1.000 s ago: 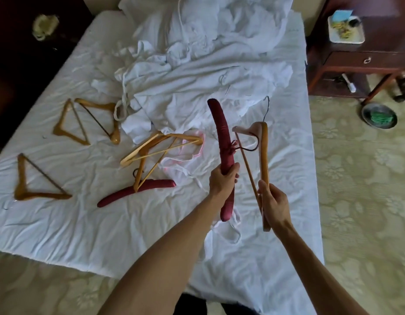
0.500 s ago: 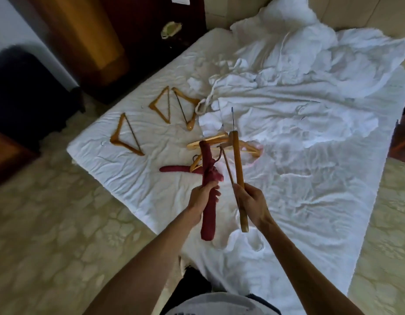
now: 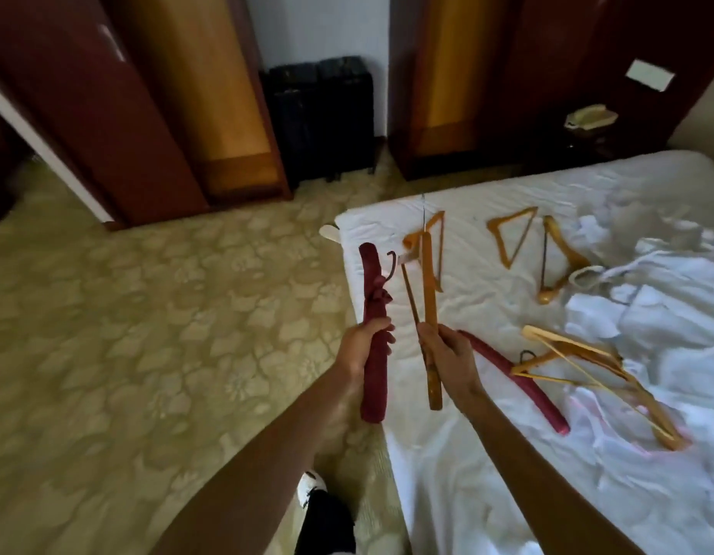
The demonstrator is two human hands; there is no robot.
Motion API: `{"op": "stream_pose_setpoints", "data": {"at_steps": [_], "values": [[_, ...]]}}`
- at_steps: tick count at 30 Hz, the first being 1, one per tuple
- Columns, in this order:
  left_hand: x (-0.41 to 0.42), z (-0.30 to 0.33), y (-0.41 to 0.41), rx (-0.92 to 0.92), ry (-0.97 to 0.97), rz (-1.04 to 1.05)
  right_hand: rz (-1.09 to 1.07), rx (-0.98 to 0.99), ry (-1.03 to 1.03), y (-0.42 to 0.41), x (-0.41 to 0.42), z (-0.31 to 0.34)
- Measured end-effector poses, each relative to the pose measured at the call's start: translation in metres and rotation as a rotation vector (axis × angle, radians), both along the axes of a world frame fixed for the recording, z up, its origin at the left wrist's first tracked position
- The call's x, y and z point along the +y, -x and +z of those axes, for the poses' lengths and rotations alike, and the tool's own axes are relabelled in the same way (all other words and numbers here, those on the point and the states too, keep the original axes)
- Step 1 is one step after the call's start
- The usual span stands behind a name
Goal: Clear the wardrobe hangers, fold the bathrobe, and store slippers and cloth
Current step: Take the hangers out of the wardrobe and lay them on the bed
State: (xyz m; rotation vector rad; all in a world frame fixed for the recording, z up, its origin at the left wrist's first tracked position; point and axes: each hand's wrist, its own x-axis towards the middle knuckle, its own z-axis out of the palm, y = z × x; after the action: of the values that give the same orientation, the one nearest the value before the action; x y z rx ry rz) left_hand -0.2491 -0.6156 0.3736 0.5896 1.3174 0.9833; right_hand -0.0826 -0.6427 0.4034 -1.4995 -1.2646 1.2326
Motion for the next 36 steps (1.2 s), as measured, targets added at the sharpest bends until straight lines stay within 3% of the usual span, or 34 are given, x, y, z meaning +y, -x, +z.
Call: {"op": "stream_pose_setpoints", "data": {"at_steps": [10,22,36], "values": [[0.083,0.022,0.261,-0.008,-0.132,0.200,0.216,0.071,0.002,0.249,0.122,0.025],[0.208,0.010,0.448,-0.050,-0.150,0.366,0.332,0.087,0.018,0.445,0.265,0.038],[0.511,0.035,0.688,0.037,-0.194,0.340,0.397,0.101,-0.030,0.692,0.567,0.056]]}}
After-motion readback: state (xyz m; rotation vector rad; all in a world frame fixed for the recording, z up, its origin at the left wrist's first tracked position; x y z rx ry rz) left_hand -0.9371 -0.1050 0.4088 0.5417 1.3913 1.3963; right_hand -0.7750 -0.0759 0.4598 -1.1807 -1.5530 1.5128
